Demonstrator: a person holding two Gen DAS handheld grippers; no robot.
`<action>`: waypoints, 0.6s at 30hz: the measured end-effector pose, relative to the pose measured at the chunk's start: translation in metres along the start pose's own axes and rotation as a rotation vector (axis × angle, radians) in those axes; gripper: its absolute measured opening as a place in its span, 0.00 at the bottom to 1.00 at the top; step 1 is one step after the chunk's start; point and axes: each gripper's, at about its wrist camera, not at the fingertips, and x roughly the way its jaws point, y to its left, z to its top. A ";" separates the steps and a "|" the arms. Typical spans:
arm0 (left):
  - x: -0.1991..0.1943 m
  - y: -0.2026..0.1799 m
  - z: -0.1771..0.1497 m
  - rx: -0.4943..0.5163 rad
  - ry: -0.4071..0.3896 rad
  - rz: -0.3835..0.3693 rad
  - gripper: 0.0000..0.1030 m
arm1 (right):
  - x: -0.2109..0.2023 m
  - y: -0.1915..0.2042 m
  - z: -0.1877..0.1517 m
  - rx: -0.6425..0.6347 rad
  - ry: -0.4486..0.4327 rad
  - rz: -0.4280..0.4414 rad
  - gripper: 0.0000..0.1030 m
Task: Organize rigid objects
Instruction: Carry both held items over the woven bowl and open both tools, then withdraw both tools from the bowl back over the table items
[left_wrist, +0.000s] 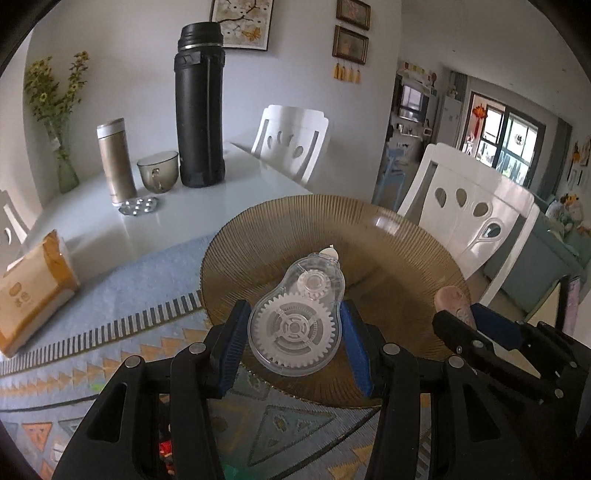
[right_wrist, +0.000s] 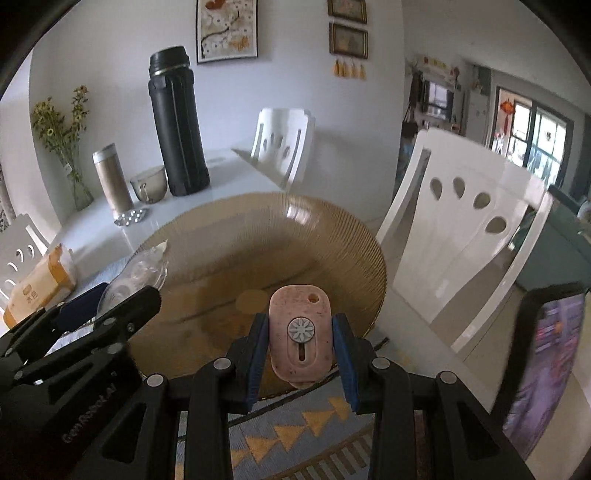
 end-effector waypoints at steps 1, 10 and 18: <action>0.001 0.000 0.000 -0.002 0.004 -0.004 0.46 | 0.002 0.001 -0.002 0.000 0.005 0.002 0.33; -0.052 0.023 0.001 -0.069 -0.058 0.008 0.69 | -0.025 -0.012 -0.002 0.060 -0.029 0.021 0.59; -0.154 0.042 -0.016 -0.057 -0.183 0.092 0.73 | -0.088 0.024 -0.018 -0.016 -0.102 0.108 0.84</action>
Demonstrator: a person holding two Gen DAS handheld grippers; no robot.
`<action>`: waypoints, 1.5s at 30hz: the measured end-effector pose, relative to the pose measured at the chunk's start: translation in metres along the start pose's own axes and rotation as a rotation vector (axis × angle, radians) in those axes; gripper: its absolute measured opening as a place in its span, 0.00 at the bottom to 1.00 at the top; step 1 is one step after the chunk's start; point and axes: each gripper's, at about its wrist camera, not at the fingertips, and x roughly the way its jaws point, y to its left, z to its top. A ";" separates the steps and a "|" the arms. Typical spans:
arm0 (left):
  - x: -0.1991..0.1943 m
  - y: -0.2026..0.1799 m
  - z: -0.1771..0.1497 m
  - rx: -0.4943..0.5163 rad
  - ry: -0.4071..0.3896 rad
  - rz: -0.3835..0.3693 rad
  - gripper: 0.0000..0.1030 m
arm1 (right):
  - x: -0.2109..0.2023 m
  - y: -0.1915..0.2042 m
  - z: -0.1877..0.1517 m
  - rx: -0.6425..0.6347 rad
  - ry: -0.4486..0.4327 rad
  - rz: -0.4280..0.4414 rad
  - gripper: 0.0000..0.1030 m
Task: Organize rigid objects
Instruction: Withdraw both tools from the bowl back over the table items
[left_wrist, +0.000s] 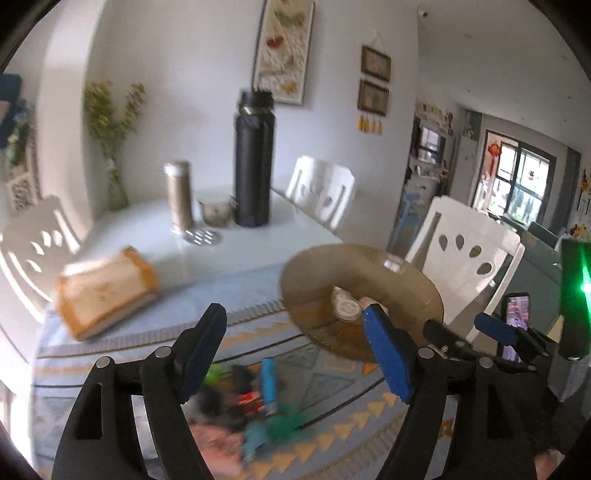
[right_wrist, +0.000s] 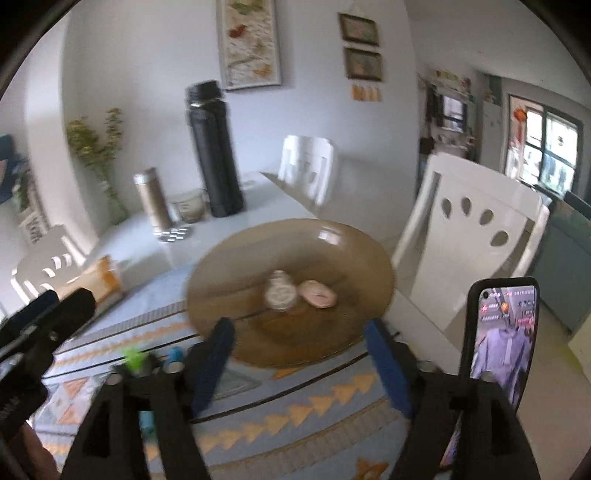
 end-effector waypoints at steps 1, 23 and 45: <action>-0.019 0.006 -0.002 0.004 -0.023 0.017 0.73 | -0.010 0.009 -0.005 -0.014 -0.015 0.017 0.86; -0.060 0.144 -0.176 -0.269 0.137 0.287 0.78 | 0.046 0.089 -0.113 -0.160 0.210 0.307 0.96; -0.053 0.128 -0.174 -0.185 0.196 0.317 0.79 | 0.061 0.076 -0.113 -0.072 0.300 0.326 0.96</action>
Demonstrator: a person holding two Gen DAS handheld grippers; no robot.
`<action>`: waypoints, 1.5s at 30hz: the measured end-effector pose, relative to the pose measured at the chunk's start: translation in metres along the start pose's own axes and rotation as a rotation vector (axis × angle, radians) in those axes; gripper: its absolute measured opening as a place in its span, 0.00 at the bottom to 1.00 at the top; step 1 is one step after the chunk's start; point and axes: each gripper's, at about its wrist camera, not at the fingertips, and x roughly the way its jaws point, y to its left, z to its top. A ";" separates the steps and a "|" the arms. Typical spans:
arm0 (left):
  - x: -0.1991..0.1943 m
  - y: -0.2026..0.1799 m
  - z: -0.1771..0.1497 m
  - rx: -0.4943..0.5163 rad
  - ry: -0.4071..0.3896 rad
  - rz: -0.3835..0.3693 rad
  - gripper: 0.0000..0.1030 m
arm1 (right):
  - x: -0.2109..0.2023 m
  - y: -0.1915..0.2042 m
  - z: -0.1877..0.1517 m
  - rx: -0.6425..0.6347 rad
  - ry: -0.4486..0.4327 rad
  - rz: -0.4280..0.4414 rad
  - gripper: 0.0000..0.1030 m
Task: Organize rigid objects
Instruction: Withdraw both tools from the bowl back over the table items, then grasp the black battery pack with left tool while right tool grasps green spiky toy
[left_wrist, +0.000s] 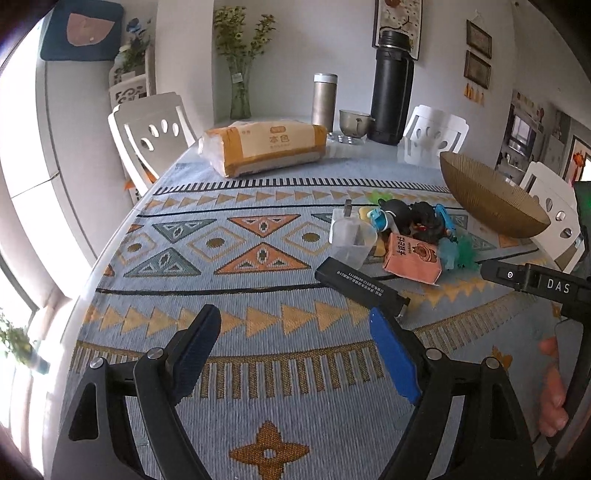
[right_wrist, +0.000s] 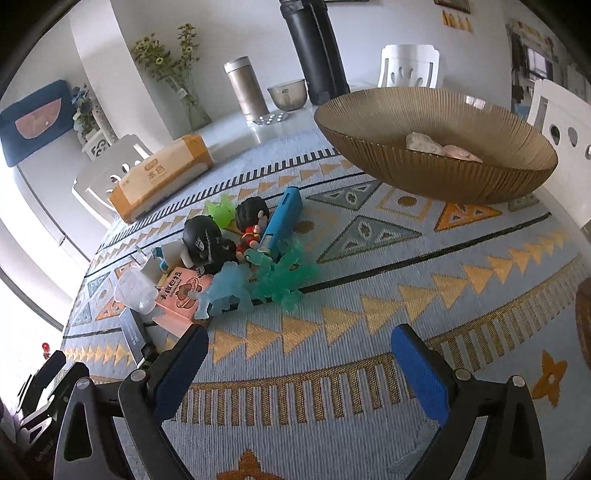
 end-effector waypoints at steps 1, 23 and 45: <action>0.000 0.000 0.000 -0.001 0.001 0.000 0.79 | 0.000 -0.001 0.000 0.005 0.001 0.003 0.96; 0.000 0.001 0.001 -0.002 0.007 0.004 0.80 | 0.000 -0.016 0.001 0.088 0.019 0.047 0.96; 0.071 -0.051 0.026 -0.029 0.223 -0.014 0.75 | -0.015 0.001 -0.001 -0.018 -0.067 -0.032 0.73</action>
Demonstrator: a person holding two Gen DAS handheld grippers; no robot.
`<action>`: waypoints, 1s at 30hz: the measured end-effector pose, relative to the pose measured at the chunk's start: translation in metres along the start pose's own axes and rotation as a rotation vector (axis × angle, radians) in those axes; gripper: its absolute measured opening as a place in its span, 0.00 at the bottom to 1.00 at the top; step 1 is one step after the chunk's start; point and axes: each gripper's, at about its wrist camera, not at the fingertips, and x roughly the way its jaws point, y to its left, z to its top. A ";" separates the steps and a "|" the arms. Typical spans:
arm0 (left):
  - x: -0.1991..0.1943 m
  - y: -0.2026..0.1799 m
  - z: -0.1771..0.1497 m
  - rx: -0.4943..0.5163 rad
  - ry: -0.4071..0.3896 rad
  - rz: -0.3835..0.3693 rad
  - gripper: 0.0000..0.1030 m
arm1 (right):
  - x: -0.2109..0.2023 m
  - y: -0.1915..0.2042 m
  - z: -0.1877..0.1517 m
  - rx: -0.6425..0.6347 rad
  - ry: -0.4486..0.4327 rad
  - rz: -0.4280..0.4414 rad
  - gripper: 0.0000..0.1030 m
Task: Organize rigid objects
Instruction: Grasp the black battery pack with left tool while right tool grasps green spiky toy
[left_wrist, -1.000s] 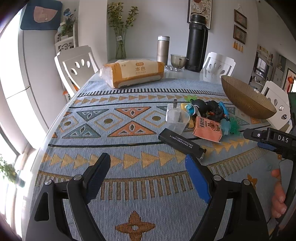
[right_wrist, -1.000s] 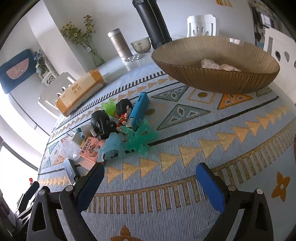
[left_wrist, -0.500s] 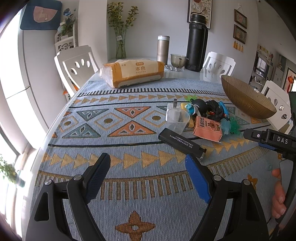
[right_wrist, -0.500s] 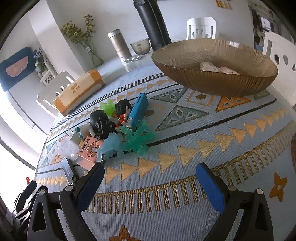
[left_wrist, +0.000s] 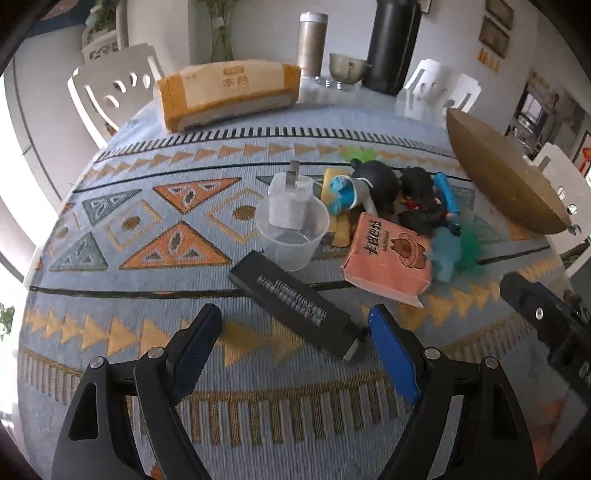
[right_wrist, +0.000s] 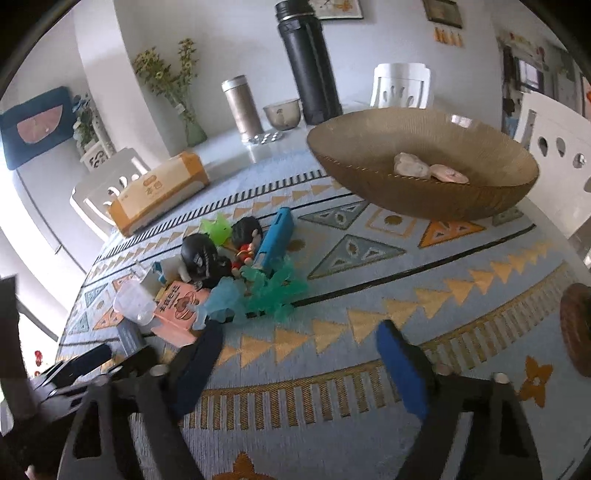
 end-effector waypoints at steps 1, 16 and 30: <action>-0.001 0.000 0.000 0.004 -0.010 -0.021 0.62 | 0.002 0.002 0.000 -0.011 0.010 0.002 0.72; -0.022 0.058 -0.003 0.057 0.028 -0.126 0.30 | 0.039 0.006 0.024 -0.145 0.227 0.079 0.52; -0.011 0.045 0.004 0.083 -0.009 -0.137 0.21 | 0.044 0.019 0.023 -0.232 0.150 0.062 0.46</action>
